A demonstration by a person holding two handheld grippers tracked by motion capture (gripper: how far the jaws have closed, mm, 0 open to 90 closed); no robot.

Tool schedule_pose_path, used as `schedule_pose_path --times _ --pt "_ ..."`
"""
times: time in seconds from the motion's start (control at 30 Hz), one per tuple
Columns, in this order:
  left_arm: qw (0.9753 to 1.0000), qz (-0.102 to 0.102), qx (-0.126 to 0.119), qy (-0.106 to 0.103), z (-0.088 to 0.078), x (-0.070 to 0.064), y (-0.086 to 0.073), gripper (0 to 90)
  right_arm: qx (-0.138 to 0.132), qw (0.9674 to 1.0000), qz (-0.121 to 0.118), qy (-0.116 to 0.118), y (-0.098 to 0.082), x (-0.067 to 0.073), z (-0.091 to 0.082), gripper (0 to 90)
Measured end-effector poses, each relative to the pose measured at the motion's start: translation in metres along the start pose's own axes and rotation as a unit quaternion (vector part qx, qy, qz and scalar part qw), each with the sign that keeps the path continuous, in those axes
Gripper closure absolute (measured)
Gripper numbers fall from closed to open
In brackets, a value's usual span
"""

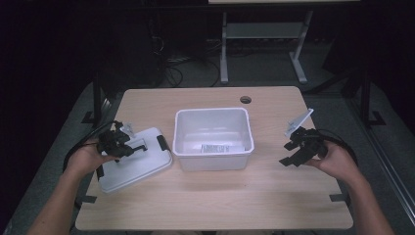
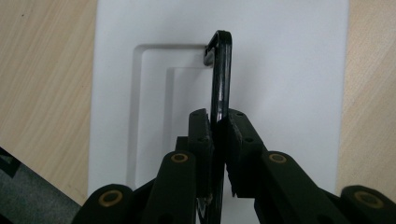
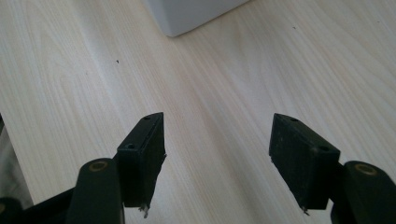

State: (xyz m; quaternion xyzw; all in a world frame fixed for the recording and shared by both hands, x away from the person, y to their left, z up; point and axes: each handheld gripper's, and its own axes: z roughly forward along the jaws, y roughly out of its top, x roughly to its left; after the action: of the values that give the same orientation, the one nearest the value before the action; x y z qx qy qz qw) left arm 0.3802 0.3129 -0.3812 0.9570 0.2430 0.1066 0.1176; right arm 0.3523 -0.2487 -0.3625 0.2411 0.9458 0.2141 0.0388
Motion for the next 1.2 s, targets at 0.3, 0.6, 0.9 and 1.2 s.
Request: schedule_pose_path --times 0.3,0.6,0.9,1.2 --pt "1.0000 0.001 -0.001 -0.001 -0.0004 0.0034 -0.0003 82.6 0.000 1.0000 -0.002 -0.001 0.0022 -0.0002 0.0010 35.2" --pt "1.0000 0.005 0.001 -0.005 -0.0003 0.0049 -0.0001 83.2 0.000 1.0000 -0.001 0.000 0.0024 -0.0009 0.0014 35.3" --pt "0.9998 0.017 -0.001 -0.007 -0.0009 0.0060 -0.0013 84.5 0.001 1.0000 0.003 -0.002 0.0033 -0.0009 0.0021 35.3" --pt "0.9998 0.018 0.000 -0.012 -0.0020 0.0068 -0.0023 84.8 0.002 1.0000 0.000 -0.001 0.0047 -0.0007 0.0039 35.2"
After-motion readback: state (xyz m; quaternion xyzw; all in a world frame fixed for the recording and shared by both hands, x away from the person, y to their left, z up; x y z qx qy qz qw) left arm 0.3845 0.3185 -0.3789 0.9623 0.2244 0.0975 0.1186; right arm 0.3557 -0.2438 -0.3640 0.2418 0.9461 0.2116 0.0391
